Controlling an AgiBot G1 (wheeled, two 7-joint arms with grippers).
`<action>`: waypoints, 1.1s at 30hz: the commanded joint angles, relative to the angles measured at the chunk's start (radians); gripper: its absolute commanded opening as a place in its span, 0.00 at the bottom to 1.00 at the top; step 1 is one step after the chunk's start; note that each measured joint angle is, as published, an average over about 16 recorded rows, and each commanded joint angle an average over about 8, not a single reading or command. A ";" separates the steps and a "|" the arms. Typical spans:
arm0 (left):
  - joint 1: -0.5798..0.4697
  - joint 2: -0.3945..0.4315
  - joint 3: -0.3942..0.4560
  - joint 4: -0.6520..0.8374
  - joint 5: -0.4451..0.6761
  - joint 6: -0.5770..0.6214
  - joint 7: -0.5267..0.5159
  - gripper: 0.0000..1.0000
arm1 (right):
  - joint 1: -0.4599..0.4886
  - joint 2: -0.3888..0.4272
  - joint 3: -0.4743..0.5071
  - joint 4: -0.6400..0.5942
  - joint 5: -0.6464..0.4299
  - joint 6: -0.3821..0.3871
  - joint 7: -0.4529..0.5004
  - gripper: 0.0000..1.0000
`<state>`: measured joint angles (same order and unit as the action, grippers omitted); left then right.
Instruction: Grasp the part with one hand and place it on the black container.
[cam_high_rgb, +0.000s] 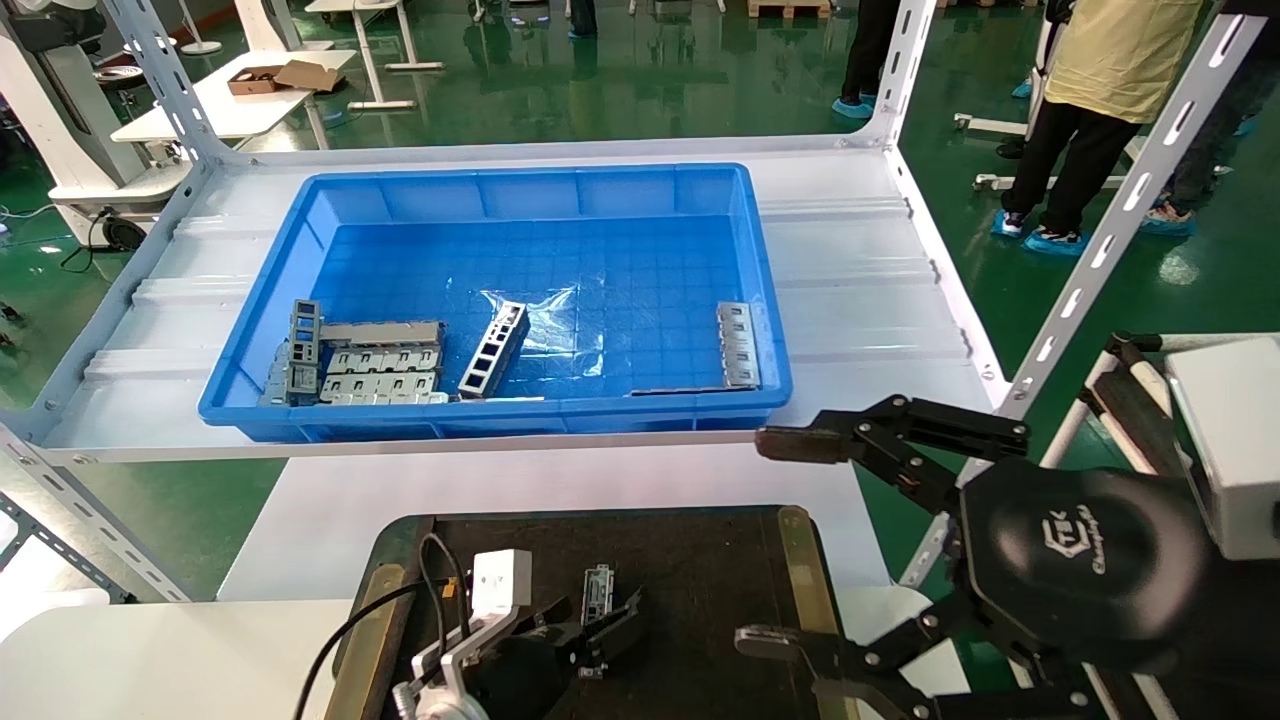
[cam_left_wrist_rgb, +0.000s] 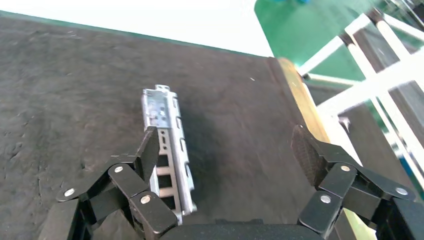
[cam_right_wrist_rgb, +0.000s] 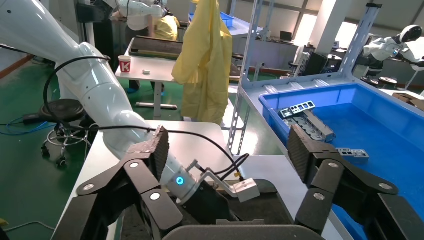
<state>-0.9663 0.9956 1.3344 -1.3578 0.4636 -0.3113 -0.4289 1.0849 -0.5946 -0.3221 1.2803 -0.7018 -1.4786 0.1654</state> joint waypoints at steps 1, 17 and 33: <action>0.006 -0.027 -0.011 -0.002 0.037 0.055 -0.002 1.00 | 0.000 0.000 0.000 0.000 0.000 0.000 0.000 1.00; 0.117 -0.231 -0.263 0.003 0.170 0.573 0.142 1.00 | 0.000 0.000 -0.001 0.000 0.000 0.000 0.000 1.00; 0.128 -0.404 -0.371 0.009 0.170 0.852 0.301 1.00 | 0.000 0.000 -0.001 0.000 0.001 0.000 -0.001 1.00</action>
<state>-0.8377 0.5917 0.9619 -1.3489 0.6303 0.5391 -0.1277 1.0852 -0.5942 -0.3232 1.2803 -0.7011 -1.4781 0.1649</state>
